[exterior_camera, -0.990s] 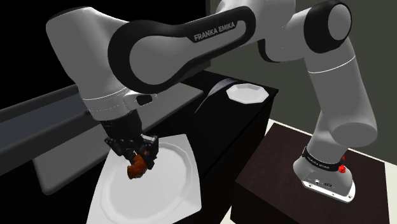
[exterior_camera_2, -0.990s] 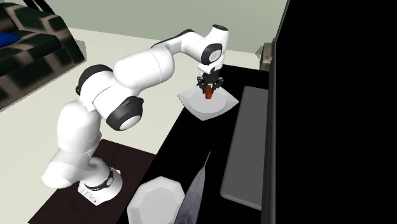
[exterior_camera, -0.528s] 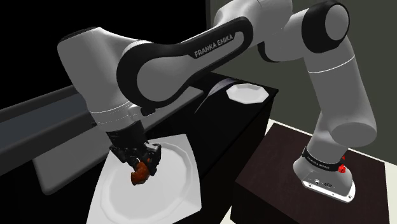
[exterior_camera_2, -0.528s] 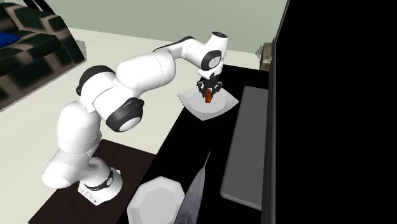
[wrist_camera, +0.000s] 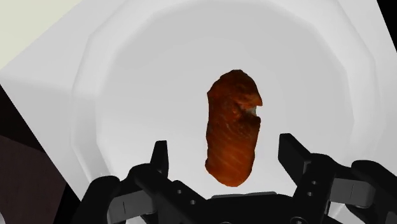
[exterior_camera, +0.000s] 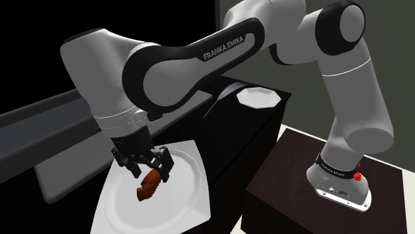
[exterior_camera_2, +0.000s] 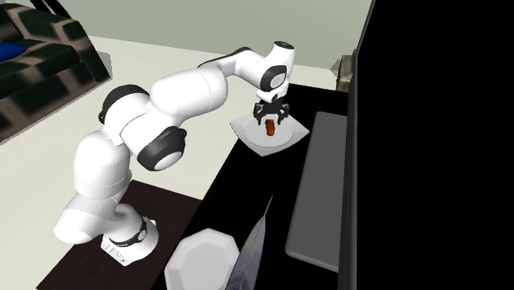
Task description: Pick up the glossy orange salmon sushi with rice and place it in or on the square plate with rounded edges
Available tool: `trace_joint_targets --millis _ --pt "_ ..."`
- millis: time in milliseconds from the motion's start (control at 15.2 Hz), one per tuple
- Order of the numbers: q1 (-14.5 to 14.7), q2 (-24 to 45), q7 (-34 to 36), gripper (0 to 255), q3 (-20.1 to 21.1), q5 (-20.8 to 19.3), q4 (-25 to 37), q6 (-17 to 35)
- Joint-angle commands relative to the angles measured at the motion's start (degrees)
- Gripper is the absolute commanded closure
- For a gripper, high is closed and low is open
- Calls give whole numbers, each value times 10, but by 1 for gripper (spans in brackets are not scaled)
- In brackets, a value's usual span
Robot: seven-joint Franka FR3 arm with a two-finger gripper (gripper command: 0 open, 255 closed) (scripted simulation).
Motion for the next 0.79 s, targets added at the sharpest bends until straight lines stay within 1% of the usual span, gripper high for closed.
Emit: trace_joint_targets --millis 0,132,396,726 --pt "0 0 0 0 0 0 0 0" --pt "0 0 0 0 0 0 0 0" --pt "23 4 -7 0 -1 0 87 -77" --pt "23 4 -7 0 -1 0 87 -77"
